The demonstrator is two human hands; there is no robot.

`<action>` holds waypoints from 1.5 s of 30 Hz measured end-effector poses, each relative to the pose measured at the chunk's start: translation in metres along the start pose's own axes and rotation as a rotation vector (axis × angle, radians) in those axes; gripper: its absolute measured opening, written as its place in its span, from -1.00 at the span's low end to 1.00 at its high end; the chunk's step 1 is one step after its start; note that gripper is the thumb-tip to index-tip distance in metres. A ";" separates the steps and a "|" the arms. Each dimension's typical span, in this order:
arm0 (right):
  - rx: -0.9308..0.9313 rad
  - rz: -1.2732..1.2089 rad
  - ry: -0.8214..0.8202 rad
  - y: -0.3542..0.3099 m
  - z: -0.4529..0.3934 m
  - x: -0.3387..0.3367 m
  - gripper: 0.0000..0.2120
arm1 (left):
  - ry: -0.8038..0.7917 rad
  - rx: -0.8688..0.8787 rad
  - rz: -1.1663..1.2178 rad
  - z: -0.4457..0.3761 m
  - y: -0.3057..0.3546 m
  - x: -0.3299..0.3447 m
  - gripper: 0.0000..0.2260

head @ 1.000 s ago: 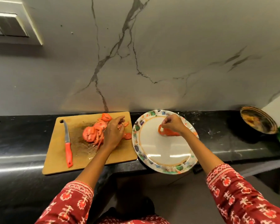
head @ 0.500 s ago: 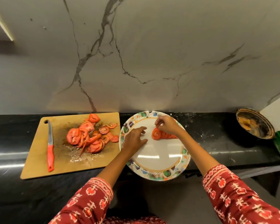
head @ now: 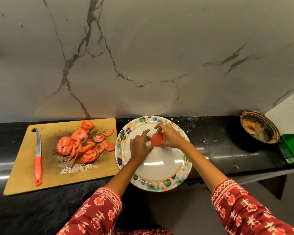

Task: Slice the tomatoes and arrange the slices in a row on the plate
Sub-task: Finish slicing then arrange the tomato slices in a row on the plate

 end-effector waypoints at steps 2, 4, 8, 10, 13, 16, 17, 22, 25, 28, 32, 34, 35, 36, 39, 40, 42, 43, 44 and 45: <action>0.013 -0.033 0.001 0.001 -0.001 -0.001 -0.31 | 0.024 -0.029 0.019 -0.001 -0.004 -0.001 -0.48; 0.033 -0.066 0.009 0.002 -0.002 -0.002 -0.31 | 0.042 -0.052 0.045 -0.003 -0.007 -0.002 -0.49; 0.021 -0.072 0.045 0.003 -0.004 -0.002 -0.38 | 0.063 -0.036 0.061 -0.005 -0.006 -0.006 -0.49; 0.018 -0.087 0.064 0.003 -0.004 -0.004 -0.39 | 0.055 -0.031 0.076 -0.005 -0.007 -0.009 -0.50; -0.008 -0.139 0.117 -0.006 -0.008 -0.012 -0.41 | 0.103 -0.005 0.096 -0.006 -0.013 -0.026 -0.52; -0.053 -0.219 0.198 -0.030 -0.016 -0.017 -0.50 | 0.201 0.024 0.036 -0.011 -0.025 -0.064 -0.59; -0.062 -0.246 0.212 -0.038 -0.020 -0.016 -0.53 | 0.237 0.031 0.008 -0.012 -0.029 -0.079 -0.62; -0.125 -0.307 0.221 -0.091 -0.042 0.011 -0.67 | 0.488 0.019 -0.007 0.003 -0.058 -0.166 -0.75; -0.168 -0.303 0.159 -0.125 -0.051 0.032 -0.69 | 0.632 -0.046 -0.045 0.020 -0.083 -0.212 -0.77; -0.141 -0.283 0.119 -0.151 -0.060 0.053 -0.76 | 0.659 -0.153 -0.010 0.029 -0.113 -0.245 -0.72; 0.020 -0.228 0.050 -0.174 -0.066 0.084 -0.74 | 0.615 -0.228 -0.039 0.040 -0.148 -0.272 -0.70; 0.094 -0.281 0.009 -0.183 -0.066 0.097 -0.75 | 0.562 -0.244 -0.059 0.042 -0.161 -0.277 -0.70; 0.131 -0.321 -0.006 -0.185 -0.066 0.103 -0.76 | 0.532 -0.252 -0.052 0.043 -0.167 -0.278 -0.70; 0.161 -0.368 -0.017 -0.189 -0.066 0.107 -0.77 | 0.502 -0.266 -0.041 0.043 -0.172 -0.279 -0.69; 0.258 -0.490 -0.024 -0.197 -0.065 0.115 -0.83 | 0.419 -0.275 -0.033 0.041 -0.181 -0.281 -0.70; 0.285 -0.512 -0.020 -0.198 -0.065 0.115 -0.82 | 0.384 -0.272 -0.030 0.040 -0.181 -0.280 -0.70; 0.310 -0.575 -0.024 -0.202 -0.065 0.114 -0.81 | 0.322 -0.267 -0.024 0.035 -0.182 -0.279 -0.68; 0.308 -0.618 -0.035 -0.204 -0.065 0.111 -0.81 | 0.297 -0.268 -0.024 0.033 -0.183 -0.278 -0.67; 0.296 -0.656 -0.040 -0.206 -0.066 0.106 -0.81 | 0.273 -0.272 -0.026 0.030 -0.184 -0.278 -0.66; 0.278 -0.685 -0.045 -0.209 -0.067 0.100 -0.81 | 0.246 -0.275 -0.029 0.027 -0.186 -0.277 -0.65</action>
Point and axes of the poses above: each hand's wrist, its own z-axis away from the middle knuckle, its own x-axis out of the palm, y = z × x, the point moved 8 cm from there along -z, towards the middle knuckle, and after that the axes turned 5 degrees about y, right-handed, at the moved point
